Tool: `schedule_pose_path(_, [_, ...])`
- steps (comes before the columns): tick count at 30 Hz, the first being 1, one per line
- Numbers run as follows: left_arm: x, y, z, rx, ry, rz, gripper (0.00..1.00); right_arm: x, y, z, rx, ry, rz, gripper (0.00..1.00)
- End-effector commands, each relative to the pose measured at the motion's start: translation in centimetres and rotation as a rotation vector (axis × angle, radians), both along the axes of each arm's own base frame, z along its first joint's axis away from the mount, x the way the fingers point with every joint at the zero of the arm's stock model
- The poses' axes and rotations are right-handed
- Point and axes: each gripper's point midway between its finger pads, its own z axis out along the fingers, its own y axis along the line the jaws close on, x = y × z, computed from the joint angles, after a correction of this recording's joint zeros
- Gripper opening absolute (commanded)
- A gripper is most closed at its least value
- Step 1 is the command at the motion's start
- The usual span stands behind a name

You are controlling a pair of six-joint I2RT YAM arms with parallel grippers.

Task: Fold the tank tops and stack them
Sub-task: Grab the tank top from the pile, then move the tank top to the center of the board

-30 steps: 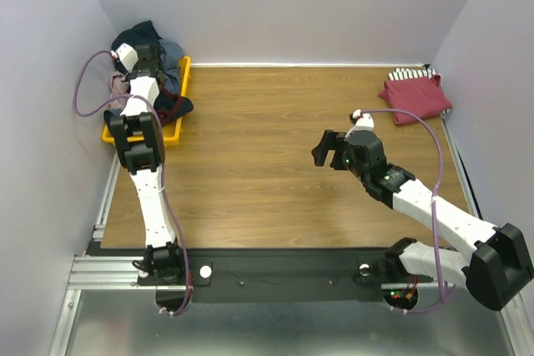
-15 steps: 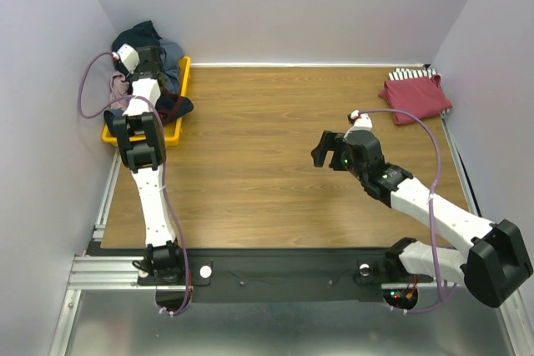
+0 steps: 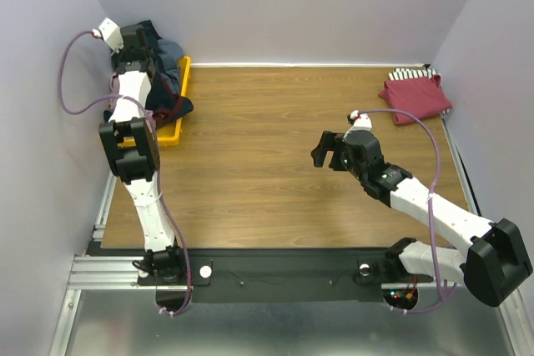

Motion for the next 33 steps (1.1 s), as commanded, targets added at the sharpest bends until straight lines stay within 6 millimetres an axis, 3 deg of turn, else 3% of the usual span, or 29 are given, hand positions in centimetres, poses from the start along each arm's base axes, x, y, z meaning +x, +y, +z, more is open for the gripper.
schedule_pose_path(1, [-2.1, 0.4, 13.8, 0.065, -0.289, 0.006, 0.00, 0.9, 0.7, 2.4, 0.034, -0.056, 0.002, 1.00])
schedule_pose_path(2, [-2.9, 0.2, 15.1, 0.070, -0.307, 0.006, 0.00, 0.9, 0.7, 2.5, 0.034, -0.059, 0.004, 1.00])
schedule_pose_path(3, [-2.8, 0.2, 14.7, 0.071, -0.302, 0.004, 0.00, 0.9, 0.7, 2.6, 0.035, -0.060, 0.002, 1.00])
schedule_pose_path(5, [-4.0, -0.5, 18.2, 0.085, -0.362, -0.016, 0.00, 1.0, 0.7, 2.5, 0.031, -0.058, -0.002, 1.00])
schedule_pose_path(8, [-5.0, -1.3, 20.8, 0.104, -0.401, -0.040, 0.00, 1.1, 0.7, 2.5, 0.026, -0.060, -0.003, 1.00])
schedule_pose_path(11, [-6.7, -2.7, 25.0, 0.137, -0.467, -0.078, 0.00, 1.5, 0.4, 2.7, 0.021, -0.067, -0.022, 1.00])
schedule_pose_path(14, [-9.4, -5.1, 30.4, 0.178, -0.560, -0.127, 0.00, 1.9, 0.3, 3.4, 0.020, -0.085, -0.036, 1.00])
schedule_pose_path(20, [-14.0, -10.3, 38.2, 0.247, -0.711, -0.228, 0.00, 2.9, 0.7, 5.0, 0.029, -0.112, -0.052, 1.00])
schedule_pose_path(21, [-15.5, -12.5, 40.3, 0.246, -0.758, -0.268, 0.00, 3.1, 0.7, 5.6, 0.031, -0.125, -0.054, 1.00])
schedule_pose_path(23, [-17.0, -14.1, 42.2, 0.268, -0.793, -0.297, 0.00, 3.4, 0.6, 6.6, 0.032, -0.146, -0.063, 1.00])
schedule_pose_path(24, [-18.5, -15.8, 43.8, 0.260, -0.835, -0.333, 0.00, 3.7, 0.6, 7.7, 0.036, -0.170, -0.066, 1.00])
schedule_pose_path(28, [-22.5, -20.4, 46.8, 0.232, -0.924, -0.425, 0.00, 4.0, 0.5, 10.7, 0.059, -0.232, -0.074, 1.00])
schedule_pose_path(30, [-24.3, -21.9, 47.5, 0.215, -0.948, -0.455, 0.00, 3.8, 0.5, 12.2, 0.079, -0.261, -0.070, 1.00])
schedule_pose_path(31, [-25.3, -24.0, 47.5, 0.182, -0.960, -0.507, 0.00, 3.7, 0.4, 12.9, 0.085, -0.276, -0.070, 1.00])
schedule_pose_path(33, [-27.5, -25.4, 47.6, 0.145, -0.984, -0.537, 0.00, 3.3, -0.1, 14.3, 0.099, -0.308, -0.077, 1.00])
